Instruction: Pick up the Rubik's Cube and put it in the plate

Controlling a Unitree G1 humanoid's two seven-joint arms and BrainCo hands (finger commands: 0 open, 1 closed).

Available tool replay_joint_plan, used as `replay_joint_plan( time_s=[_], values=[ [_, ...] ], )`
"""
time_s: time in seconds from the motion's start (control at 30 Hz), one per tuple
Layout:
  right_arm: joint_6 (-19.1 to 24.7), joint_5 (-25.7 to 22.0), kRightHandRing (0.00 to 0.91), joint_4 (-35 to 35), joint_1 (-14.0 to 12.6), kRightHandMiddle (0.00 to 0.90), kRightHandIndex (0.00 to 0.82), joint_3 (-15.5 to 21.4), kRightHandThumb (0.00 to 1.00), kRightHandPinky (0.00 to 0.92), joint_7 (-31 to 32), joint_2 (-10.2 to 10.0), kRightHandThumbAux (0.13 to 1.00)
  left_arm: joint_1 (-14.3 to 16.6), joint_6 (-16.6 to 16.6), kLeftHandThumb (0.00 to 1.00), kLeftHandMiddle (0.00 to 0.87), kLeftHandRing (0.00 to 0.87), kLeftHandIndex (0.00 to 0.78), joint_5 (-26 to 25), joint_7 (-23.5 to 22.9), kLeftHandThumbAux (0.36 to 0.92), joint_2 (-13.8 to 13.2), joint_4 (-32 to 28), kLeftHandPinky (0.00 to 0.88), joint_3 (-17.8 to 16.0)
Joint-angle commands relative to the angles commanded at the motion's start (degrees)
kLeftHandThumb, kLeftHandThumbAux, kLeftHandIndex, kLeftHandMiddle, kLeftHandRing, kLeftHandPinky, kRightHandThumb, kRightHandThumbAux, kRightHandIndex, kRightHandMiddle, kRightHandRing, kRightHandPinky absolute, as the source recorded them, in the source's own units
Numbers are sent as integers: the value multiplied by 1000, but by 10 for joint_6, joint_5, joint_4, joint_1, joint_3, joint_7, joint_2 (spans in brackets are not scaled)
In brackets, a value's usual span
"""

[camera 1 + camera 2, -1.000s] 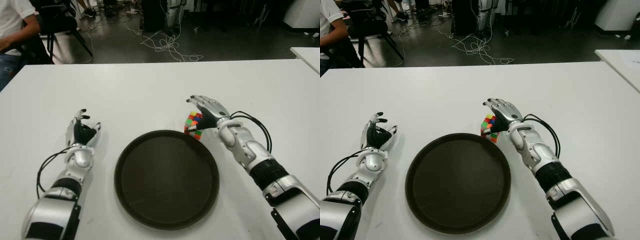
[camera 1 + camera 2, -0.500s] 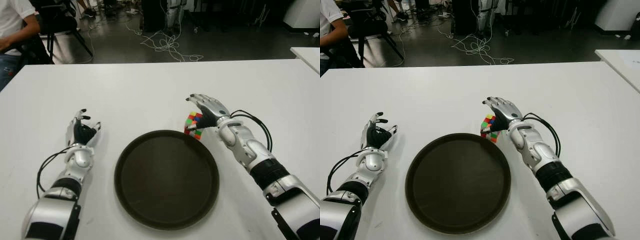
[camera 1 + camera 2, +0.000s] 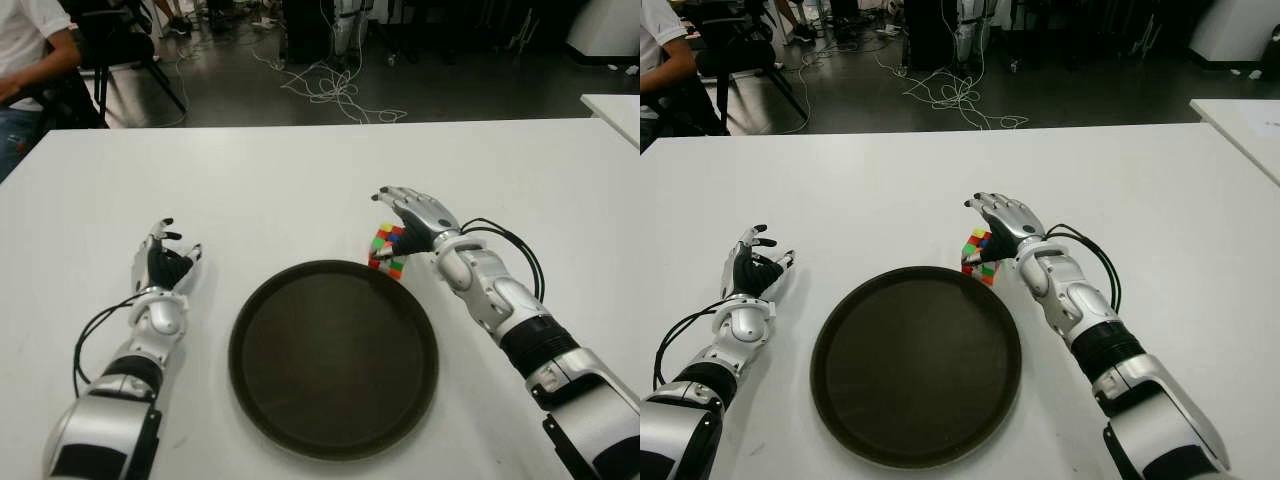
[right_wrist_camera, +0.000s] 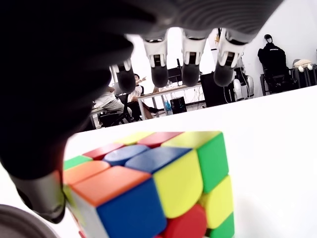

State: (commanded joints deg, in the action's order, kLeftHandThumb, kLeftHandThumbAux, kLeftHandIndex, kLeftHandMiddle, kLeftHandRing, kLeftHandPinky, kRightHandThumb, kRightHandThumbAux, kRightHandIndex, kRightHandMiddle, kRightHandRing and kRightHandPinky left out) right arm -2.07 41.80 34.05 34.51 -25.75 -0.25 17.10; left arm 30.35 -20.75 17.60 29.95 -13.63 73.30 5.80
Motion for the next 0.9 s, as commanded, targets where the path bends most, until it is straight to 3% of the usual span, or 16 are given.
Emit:
replay_joint_plan(
  time_s=[0.13,0.57,0.67,0.77,0.9],
  values=[
    [-1,-2,23,3,0,2,0,0,8,56,2,0,661,-1,-4,260,304,346,178,-3,-2,736,0,0,373,-2],
    [0,2,31,6,-1,0,0,-4,20,69,5,-1,678,0,1,200,301,338,177,2,-1,727,-1,1,356,2],
    [-1,3,27,7,-2,0,0,-4,21,58,4,0,679,0,1,196,313,356,175,3,0,733,-2,1,379,3],
    [-2,4,22,8,-2,0,0,-5,28,57,2,0,679,0,1,201,387,423,174,4,1,743,-2,0,433,4],
    [-4,3,19,7,-3,0,0,-6,38,52,0,0,684,-1,0,203,382,422,175,3,3,751,-2,0,410,4]
  ],
)
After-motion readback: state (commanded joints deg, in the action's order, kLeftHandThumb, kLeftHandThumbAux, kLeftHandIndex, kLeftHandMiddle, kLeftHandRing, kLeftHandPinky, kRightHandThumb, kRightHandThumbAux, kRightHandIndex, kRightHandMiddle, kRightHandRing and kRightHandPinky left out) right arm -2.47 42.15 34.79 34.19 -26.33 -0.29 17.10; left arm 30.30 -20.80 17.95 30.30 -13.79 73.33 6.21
